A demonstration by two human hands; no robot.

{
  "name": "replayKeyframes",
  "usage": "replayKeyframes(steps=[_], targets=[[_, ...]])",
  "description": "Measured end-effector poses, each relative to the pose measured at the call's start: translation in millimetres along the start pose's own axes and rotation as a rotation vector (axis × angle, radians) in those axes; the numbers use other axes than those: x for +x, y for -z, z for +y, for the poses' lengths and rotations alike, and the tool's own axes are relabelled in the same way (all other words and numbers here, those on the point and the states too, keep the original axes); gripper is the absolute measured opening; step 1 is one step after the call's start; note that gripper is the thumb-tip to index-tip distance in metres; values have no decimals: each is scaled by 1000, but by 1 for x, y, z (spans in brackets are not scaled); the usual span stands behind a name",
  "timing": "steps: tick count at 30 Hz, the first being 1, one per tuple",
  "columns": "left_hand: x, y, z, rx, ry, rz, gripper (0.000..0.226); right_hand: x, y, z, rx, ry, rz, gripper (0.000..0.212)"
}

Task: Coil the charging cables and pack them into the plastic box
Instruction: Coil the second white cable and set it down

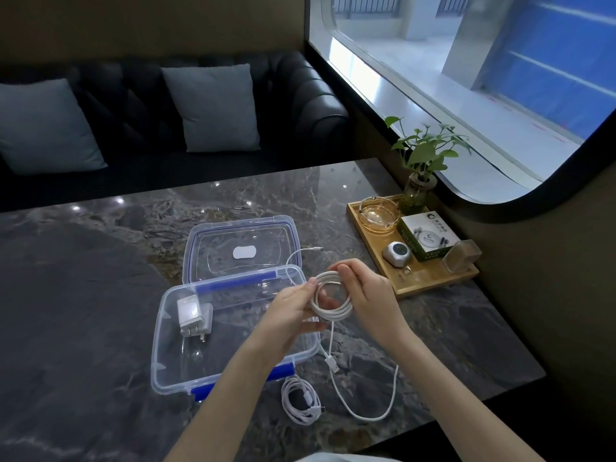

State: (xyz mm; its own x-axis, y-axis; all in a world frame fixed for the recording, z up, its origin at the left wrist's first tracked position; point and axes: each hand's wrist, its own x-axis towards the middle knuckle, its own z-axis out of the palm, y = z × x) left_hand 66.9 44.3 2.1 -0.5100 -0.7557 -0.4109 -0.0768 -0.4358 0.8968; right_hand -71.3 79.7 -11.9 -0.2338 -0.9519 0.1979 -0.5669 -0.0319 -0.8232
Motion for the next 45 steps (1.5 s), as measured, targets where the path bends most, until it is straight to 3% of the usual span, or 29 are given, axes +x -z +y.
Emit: replayKeyframes(steps=[5, 8, 16, 19, 22, 26, 30, 35, 40, 42, 45], targets=[[1, 1, -1, 21, -91, -26, 37, 6, 8, 4, 56, -87, -182, 21], [4, 2, -5, 82, -144, -6, 36, 15, 17, 8, -34, -68, -267, 23], [6, -7, -12, 204, -87, -39, 30, 37, 20, -22, -214, 107, -129, 20], [8, -9, -11, 107, -70, 18, 29, 38, 17, -38, -75, -44, -159, 22], [11, -6, -9, 27, -81, 62, 30, 32, 16, -48, 332, -303, -299, 21], [9, -4, -6, 17, -126, 80, 33, 22, 17, -47, 366, -303, -433, 14], [10, -3, -6, 24, -123, 124, 36, 16, 12, -33, 206, -131, -263, 10], [14, -1, -3, -13, -128, 160, 35, 8, 5, -13, 118, -64, 11, 17], [15, -9, -7, -32, -147, 158, 38, 1, -11, 4, -424, 317, 337, 10], [15, -11, -9, -50, -163, 162, 38, 1, -13, 5, -454, 315, 375, 9], [13, -9, -10, -92, -180, 141, 39, 1, -12, 2, -302, 149, 328, 15]])
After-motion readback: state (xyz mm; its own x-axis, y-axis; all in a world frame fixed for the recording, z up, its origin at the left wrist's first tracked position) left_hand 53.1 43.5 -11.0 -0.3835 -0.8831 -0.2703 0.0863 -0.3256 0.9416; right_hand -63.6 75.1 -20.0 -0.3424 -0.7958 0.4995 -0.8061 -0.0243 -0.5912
